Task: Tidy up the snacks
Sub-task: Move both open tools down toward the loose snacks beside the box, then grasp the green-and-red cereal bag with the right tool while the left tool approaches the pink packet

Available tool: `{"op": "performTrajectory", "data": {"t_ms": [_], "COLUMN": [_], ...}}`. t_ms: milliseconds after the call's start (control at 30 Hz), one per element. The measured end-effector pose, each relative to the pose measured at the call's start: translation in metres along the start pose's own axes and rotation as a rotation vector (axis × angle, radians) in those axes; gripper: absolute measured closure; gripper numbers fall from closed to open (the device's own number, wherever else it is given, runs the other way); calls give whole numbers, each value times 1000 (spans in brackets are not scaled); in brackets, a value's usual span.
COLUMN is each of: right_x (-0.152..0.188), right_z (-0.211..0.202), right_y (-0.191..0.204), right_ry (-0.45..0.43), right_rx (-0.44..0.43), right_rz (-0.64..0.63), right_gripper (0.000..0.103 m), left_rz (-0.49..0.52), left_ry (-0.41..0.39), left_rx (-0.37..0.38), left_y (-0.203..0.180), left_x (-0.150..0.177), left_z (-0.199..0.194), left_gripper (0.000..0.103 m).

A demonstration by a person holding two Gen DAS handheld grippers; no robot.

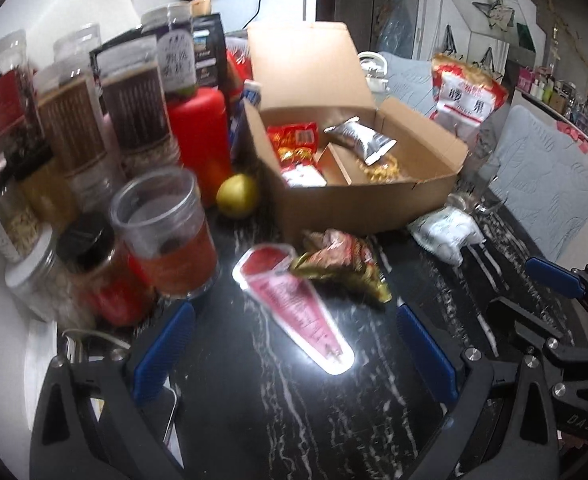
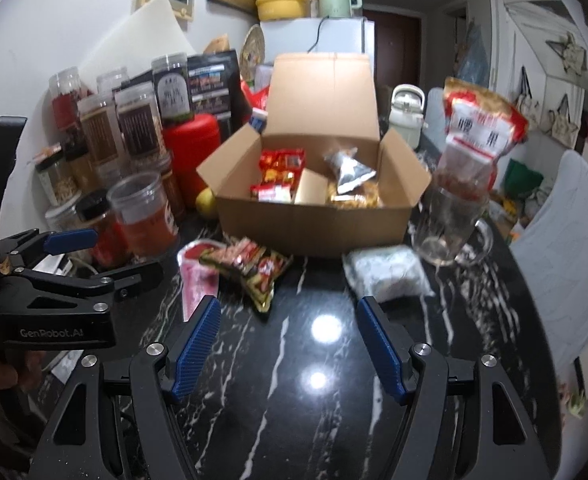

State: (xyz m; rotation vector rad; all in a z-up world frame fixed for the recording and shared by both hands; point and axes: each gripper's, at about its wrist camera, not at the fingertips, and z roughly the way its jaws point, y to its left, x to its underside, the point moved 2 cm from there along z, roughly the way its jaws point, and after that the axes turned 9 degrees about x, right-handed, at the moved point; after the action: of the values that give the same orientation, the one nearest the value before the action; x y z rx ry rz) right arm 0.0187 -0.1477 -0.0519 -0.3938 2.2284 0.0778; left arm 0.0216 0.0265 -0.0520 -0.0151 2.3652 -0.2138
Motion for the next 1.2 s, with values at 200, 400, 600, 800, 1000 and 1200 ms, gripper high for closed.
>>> {"op": "performTrajectory", "data": {"t_ms": [200, 400, 600, 800, 1000, 1200], "right_x": [7, 8, 1, -13, -27, -34], "right_z": [21, 51, 87, 126, 154, 176], "right_y": [9, 19, 25, 36, 50, 62], "right_ry": [43, 99, 135, 180, 175, 205], "right_rx": [-25, -63, -80, -104, -127, -207], "right_rz": [-14, -27, -57, -120, -237, -336], "right_gripper": [32, 32, 32, 30, 27, 24], "left_rz": [-58, -84, -127, -139, -154, -157], "left_ry": [30, 47, 69, 90, 95, 111], "left_rx": [13, -2, -11, -7, 3, 12], "left_y": [18, 32, 47, 58, 62, 62], "left_x": [13, 16, 14, 9, 4, 2], "left_z": [11, 22, 34, 44, 50, 56], "left_gripper": [0, 0, 0, 0, 0, 0]}}
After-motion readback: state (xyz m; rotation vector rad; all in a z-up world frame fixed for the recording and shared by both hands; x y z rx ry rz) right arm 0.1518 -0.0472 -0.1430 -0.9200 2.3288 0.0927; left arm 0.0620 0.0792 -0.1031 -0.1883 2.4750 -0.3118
